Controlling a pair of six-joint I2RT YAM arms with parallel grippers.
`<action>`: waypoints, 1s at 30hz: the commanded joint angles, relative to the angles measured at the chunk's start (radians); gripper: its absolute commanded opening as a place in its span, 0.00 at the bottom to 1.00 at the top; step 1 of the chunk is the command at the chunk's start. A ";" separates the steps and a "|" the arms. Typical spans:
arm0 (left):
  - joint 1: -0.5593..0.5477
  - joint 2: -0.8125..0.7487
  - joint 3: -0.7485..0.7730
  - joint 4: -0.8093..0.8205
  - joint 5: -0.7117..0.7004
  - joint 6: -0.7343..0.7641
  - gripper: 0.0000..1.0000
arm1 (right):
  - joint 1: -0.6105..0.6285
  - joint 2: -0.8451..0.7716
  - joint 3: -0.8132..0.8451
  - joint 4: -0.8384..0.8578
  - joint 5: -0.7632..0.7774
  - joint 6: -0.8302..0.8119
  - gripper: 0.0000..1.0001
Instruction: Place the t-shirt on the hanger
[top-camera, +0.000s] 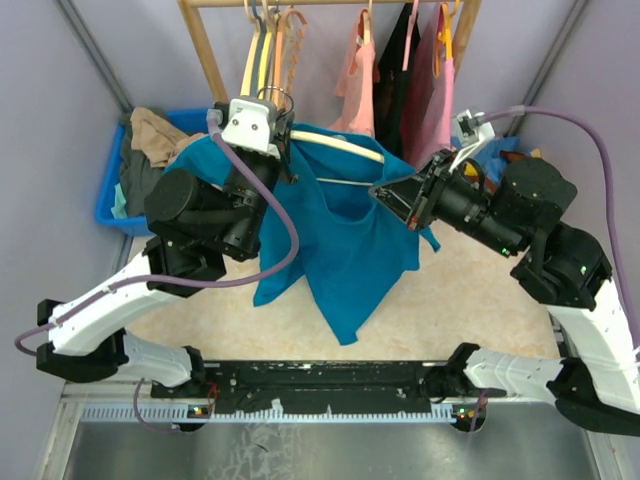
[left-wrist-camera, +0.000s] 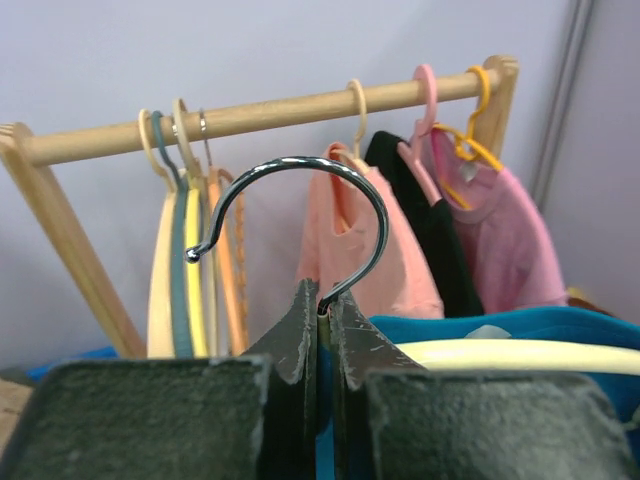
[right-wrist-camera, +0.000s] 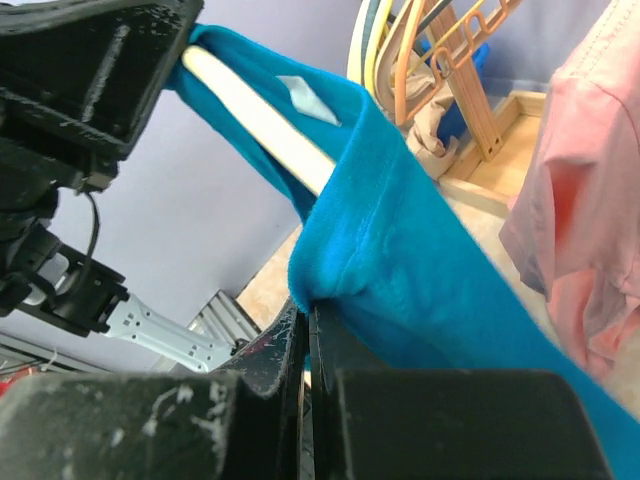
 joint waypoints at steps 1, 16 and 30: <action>-0.021 0.020 0.096 -0.082 0.075 -0.121 0.00 | -0.006 0.034 0.071 -0.027 -0.021 -0.037 0.00; -0.045 -0.100 -0.060 -0.624 0.183 -0.492 0.00 | -0.006 -0.154 -0.317 -0.063 -0.161 0.006 0.02; -0.044 -0.309 -0.482 -0.310 0.264 -0.600 0.00 | -0.005 -0.026 -0.273 -0.003 -0.310 -0.032 0.01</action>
